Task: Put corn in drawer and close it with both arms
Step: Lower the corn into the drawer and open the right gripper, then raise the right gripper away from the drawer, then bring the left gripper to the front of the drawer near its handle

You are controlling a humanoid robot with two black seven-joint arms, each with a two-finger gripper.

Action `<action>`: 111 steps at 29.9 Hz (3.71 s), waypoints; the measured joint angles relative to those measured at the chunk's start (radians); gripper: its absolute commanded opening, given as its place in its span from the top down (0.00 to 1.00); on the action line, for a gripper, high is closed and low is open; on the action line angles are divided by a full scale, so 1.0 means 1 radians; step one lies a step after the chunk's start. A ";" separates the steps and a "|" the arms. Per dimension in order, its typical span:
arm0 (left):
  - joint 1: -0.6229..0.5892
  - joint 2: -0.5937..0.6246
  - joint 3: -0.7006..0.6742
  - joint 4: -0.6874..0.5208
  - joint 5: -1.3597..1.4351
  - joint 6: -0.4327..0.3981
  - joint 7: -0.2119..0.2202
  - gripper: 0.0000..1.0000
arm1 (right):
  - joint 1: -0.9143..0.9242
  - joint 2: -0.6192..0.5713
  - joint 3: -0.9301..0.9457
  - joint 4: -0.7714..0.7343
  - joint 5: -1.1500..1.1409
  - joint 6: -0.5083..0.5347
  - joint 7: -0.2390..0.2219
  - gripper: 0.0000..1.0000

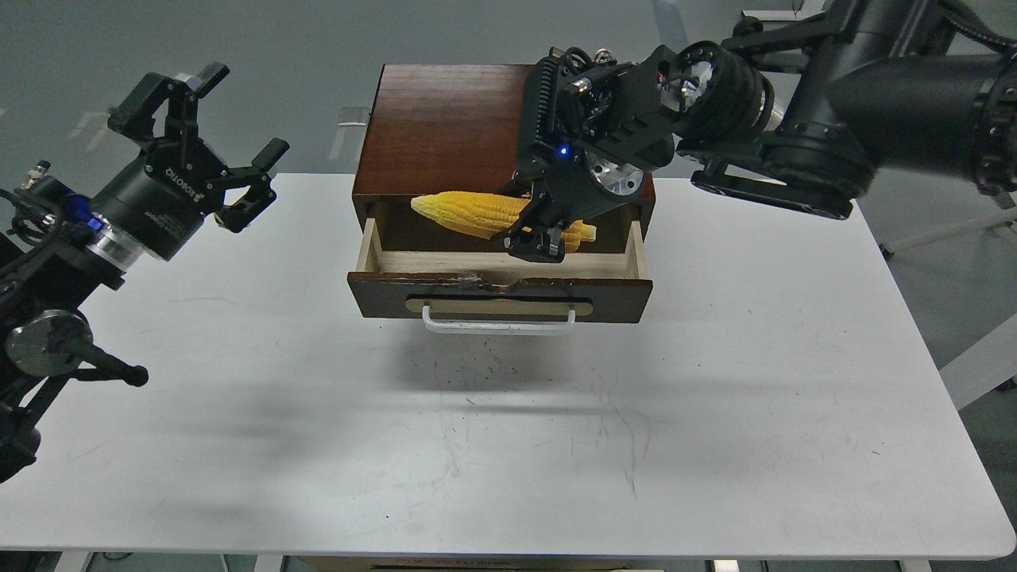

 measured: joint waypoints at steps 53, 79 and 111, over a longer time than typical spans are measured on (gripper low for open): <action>-0.157 -0.143 0.079 -0.323 0.936 0.000 -0.066 1.00 | -1.071 -0.514 1.026 -0.225 1.453 0.019 0.000 0.01; -0.037 -0.191 0.325 -0.276 1.200 0.000 0.020 1.00 | -1.112 -0.496 1.007 -0.224 1.457 0.022 0.000 0.01; -0.020 -0.154 0.309 -0.185 0.976 0.000 0.040 1.00 | -1.141 -0.492 1.007 -0.223 1.457 0.022 0.000 0.01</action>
